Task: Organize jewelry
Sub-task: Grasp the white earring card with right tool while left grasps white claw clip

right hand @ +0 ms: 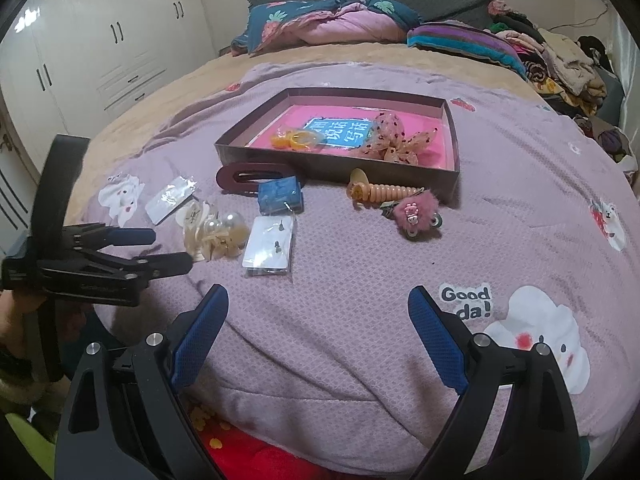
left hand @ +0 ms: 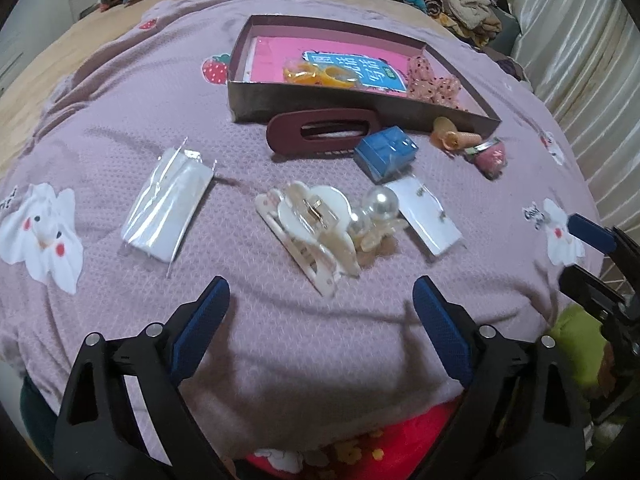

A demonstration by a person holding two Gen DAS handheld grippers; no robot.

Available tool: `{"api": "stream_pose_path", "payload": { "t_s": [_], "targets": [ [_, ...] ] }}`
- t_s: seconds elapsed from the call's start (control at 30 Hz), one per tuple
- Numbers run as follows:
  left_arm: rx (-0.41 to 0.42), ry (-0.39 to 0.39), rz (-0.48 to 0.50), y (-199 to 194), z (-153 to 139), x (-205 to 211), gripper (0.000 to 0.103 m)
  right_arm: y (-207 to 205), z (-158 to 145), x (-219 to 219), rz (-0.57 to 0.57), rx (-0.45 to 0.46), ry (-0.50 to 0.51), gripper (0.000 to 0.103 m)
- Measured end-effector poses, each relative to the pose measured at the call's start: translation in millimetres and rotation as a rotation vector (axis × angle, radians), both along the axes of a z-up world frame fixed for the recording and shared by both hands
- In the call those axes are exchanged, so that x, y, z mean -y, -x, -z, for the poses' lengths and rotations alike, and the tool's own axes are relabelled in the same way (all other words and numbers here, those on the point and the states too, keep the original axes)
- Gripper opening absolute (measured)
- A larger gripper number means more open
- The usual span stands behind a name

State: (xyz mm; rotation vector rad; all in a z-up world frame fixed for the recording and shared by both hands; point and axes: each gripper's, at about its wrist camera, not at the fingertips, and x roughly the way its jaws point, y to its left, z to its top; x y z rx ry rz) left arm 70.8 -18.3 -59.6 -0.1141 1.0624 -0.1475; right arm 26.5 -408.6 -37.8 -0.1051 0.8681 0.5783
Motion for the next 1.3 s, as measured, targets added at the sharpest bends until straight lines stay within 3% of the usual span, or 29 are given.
{"api": "stream_pose_path", "payload": {
  "t_s": [0.07,0.5,0.8,0.87,1.0,1.17,1.3],
  "targets": [
    [-0.002,-0.008,-0.009,-5.4,3.5,1.1,0.073,-0.9,0.5,-0.3,0.000,-0.001,0.000,0.091],
    [-0.011,-0.014,-0.036,-15.1,11.2,-11.3,0.067,-15.6,15.6,-24.8,-0.049,-0.016,0.030,0.091],
    [-0.021,0.009,-0.087,-14.9,11.7,-30.8,0.065,-34.9,47.6,-60.3,-0.113,-0.074,0.058,0.089],
    [-0.023,0.015,-0.088,-17.0,13.0,-32.8,0.060,-40.5,56.2,-63.8,-0.115,-0.099,0.057,0.080],
    [-0.024,0.039,-0.086,-21.5,13.6,-32.6,0.050,-48.9,62.3,-66.6,-0.094,-0.099,0.051,0.071],
    [-0.027,0.055,-0.101,-30.6,14.1,-33.8,0.045,-58.5,61.5,-62.8,-0.081,-0.084,0.037,0.042],
    [-0.031,0.060,-0.103,-39.0,15.0,-31.2,0.042,-63.7,59.4,-54.8,-0.073,-0.098,0.006,0.041]
  ]
}}
